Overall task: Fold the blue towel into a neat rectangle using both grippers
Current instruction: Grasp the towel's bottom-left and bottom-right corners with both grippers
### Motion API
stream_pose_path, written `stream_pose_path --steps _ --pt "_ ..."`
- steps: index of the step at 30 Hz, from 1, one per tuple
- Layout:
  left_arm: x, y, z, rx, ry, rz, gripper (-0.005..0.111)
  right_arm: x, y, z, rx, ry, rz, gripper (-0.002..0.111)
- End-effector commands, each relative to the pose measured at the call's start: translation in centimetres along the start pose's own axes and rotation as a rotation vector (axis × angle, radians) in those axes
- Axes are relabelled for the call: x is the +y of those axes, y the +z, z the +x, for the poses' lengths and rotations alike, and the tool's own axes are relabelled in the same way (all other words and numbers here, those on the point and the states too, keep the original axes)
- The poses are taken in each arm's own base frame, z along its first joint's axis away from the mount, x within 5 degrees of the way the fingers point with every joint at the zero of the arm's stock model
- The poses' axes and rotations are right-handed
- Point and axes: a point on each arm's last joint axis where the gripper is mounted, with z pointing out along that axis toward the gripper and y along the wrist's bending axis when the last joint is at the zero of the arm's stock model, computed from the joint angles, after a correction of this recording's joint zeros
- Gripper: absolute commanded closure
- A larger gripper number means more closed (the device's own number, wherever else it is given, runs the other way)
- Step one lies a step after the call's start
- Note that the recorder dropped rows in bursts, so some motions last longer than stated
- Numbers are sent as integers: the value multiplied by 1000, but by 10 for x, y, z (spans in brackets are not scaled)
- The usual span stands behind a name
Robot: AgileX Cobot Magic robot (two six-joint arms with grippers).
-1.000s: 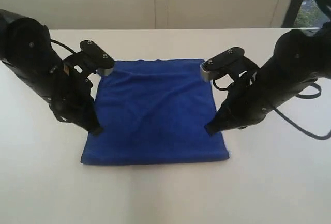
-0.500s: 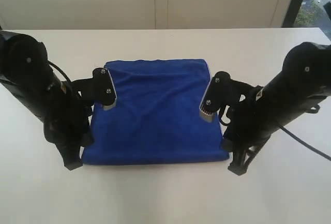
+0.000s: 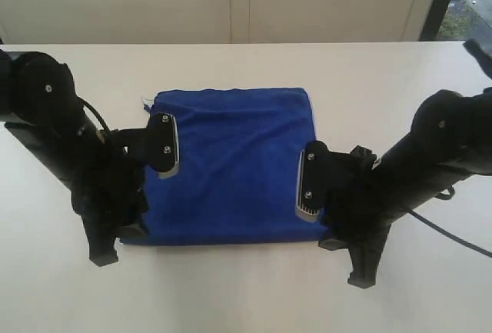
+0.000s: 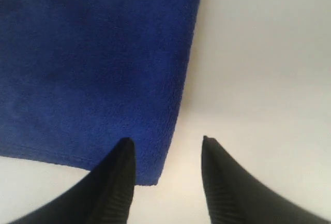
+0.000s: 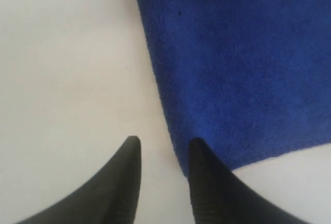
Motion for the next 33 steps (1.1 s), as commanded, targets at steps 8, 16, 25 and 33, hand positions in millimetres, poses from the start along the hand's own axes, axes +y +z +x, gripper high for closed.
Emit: stream_pose_path --steps 8,16,25,33 --pt "-3 21 10 24 61 -21 59 -5 11 4 12 -3 32 77" --pt "-8 30 19 24 105 -50 59 -5 19 7 27 3 16 77" --pt "-7 43 22 47 97 -28 86 -2 32 12 59 14 -47 77" --pt "-7 52 24 63 93 -8 107 -2 32 12 57 14 -37 98"
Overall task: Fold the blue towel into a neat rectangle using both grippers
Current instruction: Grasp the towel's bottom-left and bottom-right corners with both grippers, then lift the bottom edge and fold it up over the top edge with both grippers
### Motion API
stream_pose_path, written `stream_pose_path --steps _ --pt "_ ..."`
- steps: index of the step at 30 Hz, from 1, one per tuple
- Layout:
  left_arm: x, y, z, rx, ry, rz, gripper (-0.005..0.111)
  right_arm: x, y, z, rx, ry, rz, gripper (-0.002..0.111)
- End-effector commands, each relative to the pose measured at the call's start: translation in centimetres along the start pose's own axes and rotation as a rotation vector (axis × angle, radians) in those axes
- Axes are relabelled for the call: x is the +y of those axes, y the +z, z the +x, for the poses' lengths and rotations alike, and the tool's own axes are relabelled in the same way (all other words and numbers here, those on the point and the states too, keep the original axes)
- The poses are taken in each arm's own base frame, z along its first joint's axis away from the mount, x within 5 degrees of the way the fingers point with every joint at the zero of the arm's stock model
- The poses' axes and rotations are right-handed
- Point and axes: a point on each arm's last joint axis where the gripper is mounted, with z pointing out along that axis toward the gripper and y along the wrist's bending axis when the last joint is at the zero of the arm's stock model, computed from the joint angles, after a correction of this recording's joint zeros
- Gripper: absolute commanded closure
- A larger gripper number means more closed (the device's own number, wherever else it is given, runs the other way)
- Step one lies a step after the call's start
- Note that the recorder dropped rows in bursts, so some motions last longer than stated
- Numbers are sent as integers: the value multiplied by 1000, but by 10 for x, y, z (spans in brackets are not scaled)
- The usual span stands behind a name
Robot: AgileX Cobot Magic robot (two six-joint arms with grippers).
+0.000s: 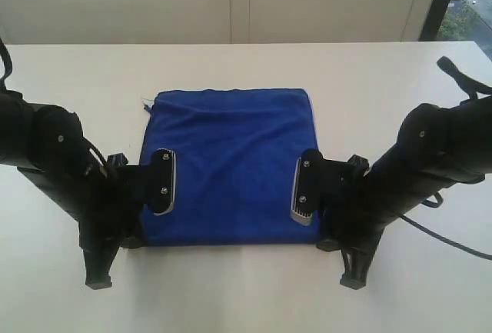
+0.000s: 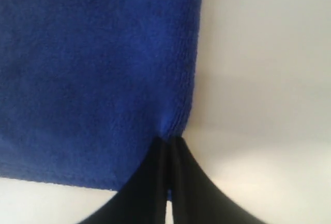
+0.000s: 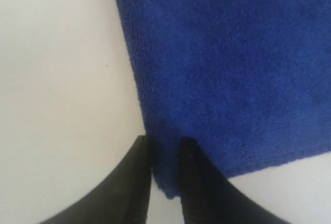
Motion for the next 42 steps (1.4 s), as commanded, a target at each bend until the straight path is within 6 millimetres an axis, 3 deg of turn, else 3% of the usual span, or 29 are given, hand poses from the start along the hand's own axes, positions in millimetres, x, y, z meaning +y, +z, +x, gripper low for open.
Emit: stream_pose_path --steps 1,3,11,16,21,27,34,42 --pt "-4 7 3 21 -3 40 107 1 7 5 23 -13 -20 102" --pt "-5 3 2 16 -1 37 107 2 5 4 20 -15 -23 108" --pt "-18 -23 3 31 3 131 107 12 -24 -2 -15 -27 -77 108" --pt "-24 -53 -1 -18 -48 110 107 21 -61 -9 -72 -13 -49 108" --pt "-3 -89 -19 -83 -111 -9 107 12 -100 -14 -163 91 211 108" --pt "23 -112 -23 -38 -155 -165 107 -8 -119 -26 -246 132 391 108" --pt "52 -121 -19 -105 -209 -332 107 -33 -120 -41 -281 139 473 108" --pt "74 -100 -26 -166 -198 -428 107 -63 -101 -52 -314 166 561 108"
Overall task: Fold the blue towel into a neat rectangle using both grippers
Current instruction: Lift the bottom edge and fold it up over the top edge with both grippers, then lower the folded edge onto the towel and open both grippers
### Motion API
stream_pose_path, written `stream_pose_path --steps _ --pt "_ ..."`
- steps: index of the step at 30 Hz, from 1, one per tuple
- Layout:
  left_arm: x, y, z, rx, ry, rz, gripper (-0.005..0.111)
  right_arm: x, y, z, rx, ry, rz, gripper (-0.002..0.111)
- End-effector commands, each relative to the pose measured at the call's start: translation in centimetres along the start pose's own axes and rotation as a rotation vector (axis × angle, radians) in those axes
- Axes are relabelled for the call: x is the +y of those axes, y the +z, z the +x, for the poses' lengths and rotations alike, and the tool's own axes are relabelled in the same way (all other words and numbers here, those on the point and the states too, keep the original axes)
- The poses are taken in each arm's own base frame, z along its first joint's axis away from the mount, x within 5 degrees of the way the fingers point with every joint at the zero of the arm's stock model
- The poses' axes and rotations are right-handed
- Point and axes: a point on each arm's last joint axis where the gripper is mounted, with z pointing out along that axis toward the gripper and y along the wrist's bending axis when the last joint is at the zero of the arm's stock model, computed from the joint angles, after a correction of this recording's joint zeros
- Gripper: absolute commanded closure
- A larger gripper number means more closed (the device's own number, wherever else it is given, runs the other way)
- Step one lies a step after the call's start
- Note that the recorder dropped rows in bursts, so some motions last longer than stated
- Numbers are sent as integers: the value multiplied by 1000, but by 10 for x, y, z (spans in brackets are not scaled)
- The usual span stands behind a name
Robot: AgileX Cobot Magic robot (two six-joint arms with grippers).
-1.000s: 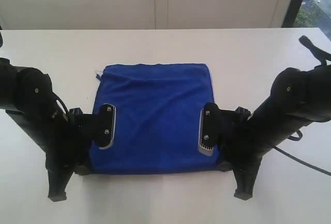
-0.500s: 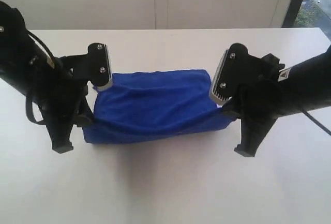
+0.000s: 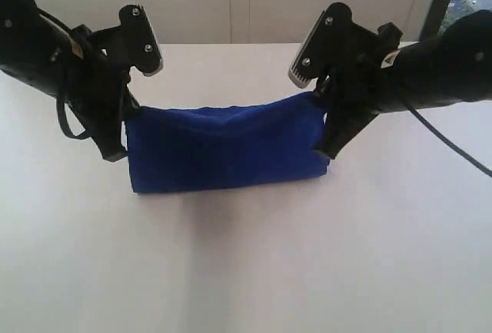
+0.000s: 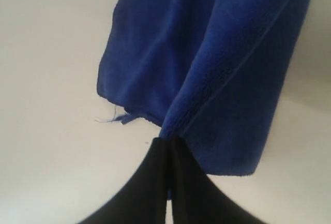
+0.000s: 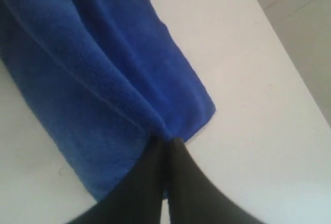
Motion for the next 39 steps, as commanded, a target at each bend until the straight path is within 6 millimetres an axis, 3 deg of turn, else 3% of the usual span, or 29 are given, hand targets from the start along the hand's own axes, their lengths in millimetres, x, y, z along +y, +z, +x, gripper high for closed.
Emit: stream_pose_path --steps 1,14,22,39 --pt "4 15 -2 -27 -14 -34 107 -10 15 -4 -23 15 57 108" --pt "31 48 7 -52 -64 -128 107 -41 64 10 -2 57 159 108" --pt "57 74 8 -35 -104 -147 107 -49 99 11 2 59 174 108" --pt "70 114 3 -41 -78 -162 105 -59 138 12 -25 58 237 108"
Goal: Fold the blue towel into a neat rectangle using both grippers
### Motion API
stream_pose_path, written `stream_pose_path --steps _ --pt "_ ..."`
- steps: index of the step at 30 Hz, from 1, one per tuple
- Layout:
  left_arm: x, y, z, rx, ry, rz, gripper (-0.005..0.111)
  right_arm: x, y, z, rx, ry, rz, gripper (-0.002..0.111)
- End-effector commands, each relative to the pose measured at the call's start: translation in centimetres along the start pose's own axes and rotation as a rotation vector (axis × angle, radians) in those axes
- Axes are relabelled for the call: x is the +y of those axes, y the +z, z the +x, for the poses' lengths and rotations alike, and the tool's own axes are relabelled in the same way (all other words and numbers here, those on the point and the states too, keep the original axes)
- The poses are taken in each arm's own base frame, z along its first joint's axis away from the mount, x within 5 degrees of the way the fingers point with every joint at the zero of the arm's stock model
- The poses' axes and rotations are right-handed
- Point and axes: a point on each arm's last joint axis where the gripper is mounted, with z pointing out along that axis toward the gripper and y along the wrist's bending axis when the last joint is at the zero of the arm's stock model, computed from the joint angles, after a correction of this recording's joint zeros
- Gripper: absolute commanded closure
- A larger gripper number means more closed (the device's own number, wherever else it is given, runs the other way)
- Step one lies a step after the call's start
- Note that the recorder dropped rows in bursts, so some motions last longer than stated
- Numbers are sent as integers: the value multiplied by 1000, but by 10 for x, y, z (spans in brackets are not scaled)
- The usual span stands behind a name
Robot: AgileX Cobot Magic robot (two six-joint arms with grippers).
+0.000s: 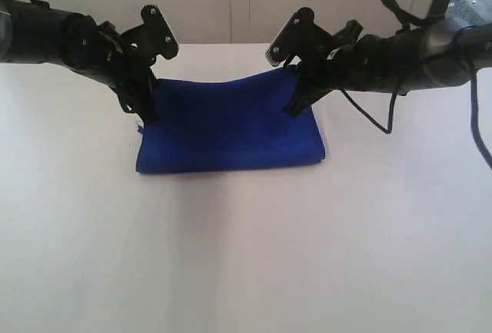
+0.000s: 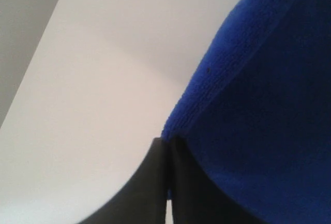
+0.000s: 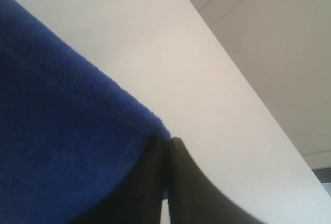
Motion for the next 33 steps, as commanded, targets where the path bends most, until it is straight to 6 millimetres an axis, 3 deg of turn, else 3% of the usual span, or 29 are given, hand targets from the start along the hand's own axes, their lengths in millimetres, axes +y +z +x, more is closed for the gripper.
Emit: stream_pose_path --steps 1,4,7,11,13,17,20,26,27,30,33 --pt "1 4 2 5 6 0 101 -7 1 0 -14 9 36 108" --pt "1 4 2 5 9 0 76 -7 1 0 -14 9 36 97" --pt "1 4 2 7 9 2 59 -7 1 0 -15 9 36 83" --pt "1 4 2 8 9 3 54 -7 1 0 -19 9 44 62" --pt "1 4 2 10 9 5 54 -8 1 0 -23 9 49 58" --pt "-2 4 5 38 -18 35 55 -6 1 2 1 120 25 60" --pt "-6 3 8 85 -78 79 62 -7 -5 0 22 249 -8 72" --pt "-2 -12 4 127 -268 101 100 -21 -25 -10 97 470 -177 108" --pt "2 -15 1 129 -297 100 107 -25 -27 -10 123 516 -211 108" --pt "11 -21 -11 135 -405 119 107 -32 -32 -14 185 578 -301 108" --pt "13 -15 -17 153 -469 166 107 -29 -28 -13 235 570 -346 108"
